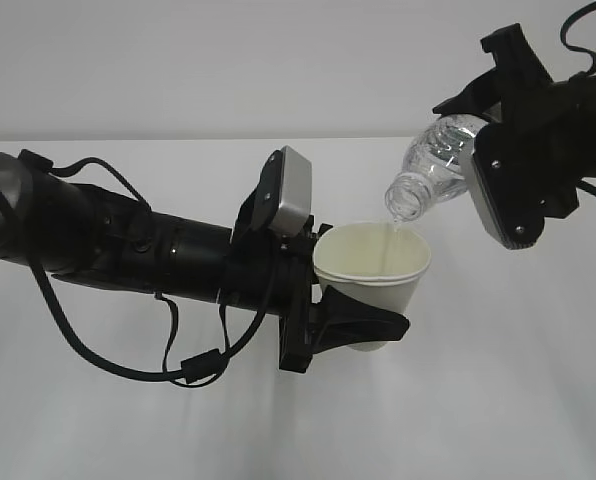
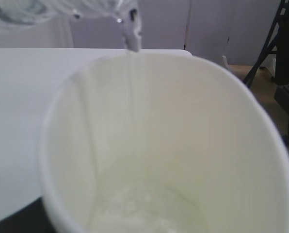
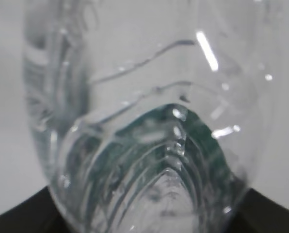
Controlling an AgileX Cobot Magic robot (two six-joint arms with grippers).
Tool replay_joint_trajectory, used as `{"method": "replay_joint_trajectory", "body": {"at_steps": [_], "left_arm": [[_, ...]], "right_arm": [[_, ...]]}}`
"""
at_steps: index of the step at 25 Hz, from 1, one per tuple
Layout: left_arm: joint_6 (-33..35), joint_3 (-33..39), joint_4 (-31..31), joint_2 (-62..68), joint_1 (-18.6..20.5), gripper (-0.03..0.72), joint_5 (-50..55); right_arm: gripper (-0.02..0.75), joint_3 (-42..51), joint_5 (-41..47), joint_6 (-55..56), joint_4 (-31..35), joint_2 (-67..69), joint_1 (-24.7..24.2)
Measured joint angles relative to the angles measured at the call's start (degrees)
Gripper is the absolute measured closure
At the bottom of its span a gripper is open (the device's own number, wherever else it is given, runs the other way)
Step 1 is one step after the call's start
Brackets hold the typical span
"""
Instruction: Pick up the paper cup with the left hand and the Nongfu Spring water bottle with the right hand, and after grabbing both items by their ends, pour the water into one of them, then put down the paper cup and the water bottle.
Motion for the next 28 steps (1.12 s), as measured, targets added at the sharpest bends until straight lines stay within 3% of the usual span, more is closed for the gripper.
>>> {"method": "replay_joint_trajectory", "body": {"at_steps": [28], "left_arm": [[0.0,0.0,0.0,0.0,0.0,0.272,0.0]], "right_arm": [[0.29,0.0,0.1,0.0,-0.82,0.0,0.0]]}}
